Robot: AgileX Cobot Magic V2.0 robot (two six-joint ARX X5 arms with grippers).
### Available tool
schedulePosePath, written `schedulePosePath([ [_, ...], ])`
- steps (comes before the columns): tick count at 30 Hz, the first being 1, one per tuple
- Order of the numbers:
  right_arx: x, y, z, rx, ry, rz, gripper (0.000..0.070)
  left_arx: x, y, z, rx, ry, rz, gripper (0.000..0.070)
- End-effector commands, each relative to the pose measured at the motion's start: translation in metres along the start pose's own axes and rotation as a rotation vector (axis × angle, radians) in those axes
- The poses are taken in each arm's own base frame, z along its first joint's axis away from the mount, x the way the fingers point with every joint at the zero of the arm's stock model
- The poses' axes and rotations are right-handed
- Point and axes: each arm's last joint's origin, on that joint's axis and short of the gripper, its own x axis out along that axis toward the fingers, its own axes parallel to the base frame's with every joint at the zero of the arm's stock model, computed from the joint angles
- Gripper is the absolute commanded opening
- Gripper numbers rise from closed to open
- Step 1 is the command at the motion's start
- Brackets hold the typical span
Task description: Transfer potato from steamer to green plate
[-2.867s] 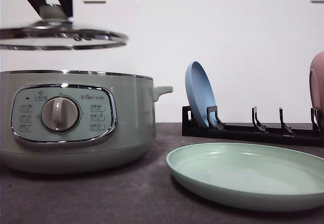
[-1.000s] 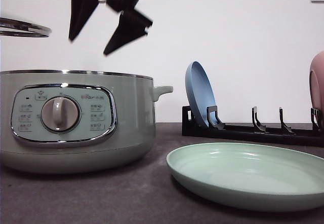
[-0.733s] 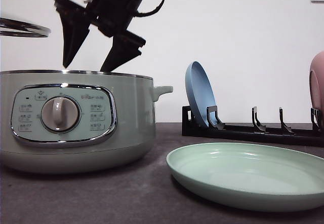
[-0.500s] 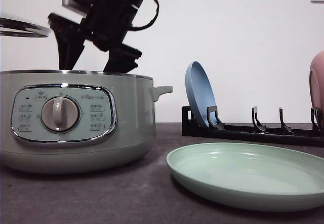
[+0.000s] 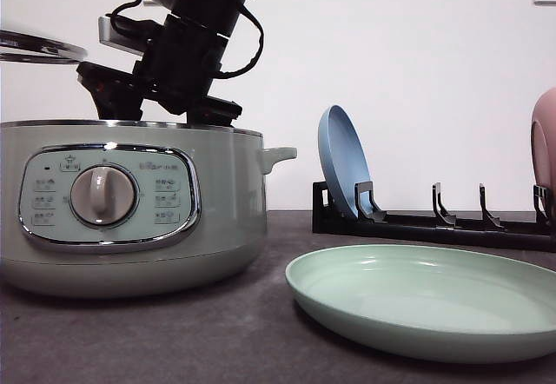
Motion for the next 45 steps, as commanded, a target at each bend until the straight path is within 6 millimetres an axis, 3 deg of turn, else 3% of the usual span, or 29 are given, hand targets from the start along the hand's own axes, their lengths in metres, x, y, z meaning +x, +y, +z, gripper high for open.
schedulePosePath([
  [1, 0.014, 0.004, 0.001, 0.007, 0.012, 0.002, 0.0497, -0.012, 0.001, 0.005, 0.003, -0.071, 0.004, 0.0],
  [12, 0.031, 0.004, -0.008, 0.024, 0.071, -0.001, 0.0484, -0.012, 0.001, 0.005, 0.003, -0.073, 0.004, 0.0],
  [18, 0.031, 0.005, -0.007, 0.022, 0.071, 0.006, 0.023, -0.012, 0.001, 0.005, 0.003, -0.075, 0.004, 0.0],
  [23, 0.02, 0.004, -0.004, 0.024, 0.055, 0.008, 0.0195, -0.012, 0.001, 0.005, 0.003, -0.075, 0.004, 0.0],
  [29, -0.022, 0.007, 0.008, 0.004, -0.034, 0.01, 0.0194, -0.012, 0.001, 0.005, 0.003, -0.076, 0.003, 0.0],
  [36, -0.096, 0.007, 0.016, -0.015, -0.154, 0.002, 0.0194, -0.012, -0.001, 0.006, 0.005, -0.081, -0.041, 0.0],
  [45, -0.188, -0.009, 0.004, 0.012, -0.239, -0.042, 0.0194, -0.012, -0.009, 0.006, 0.03, -0.087, -0.073, 0.0],
])
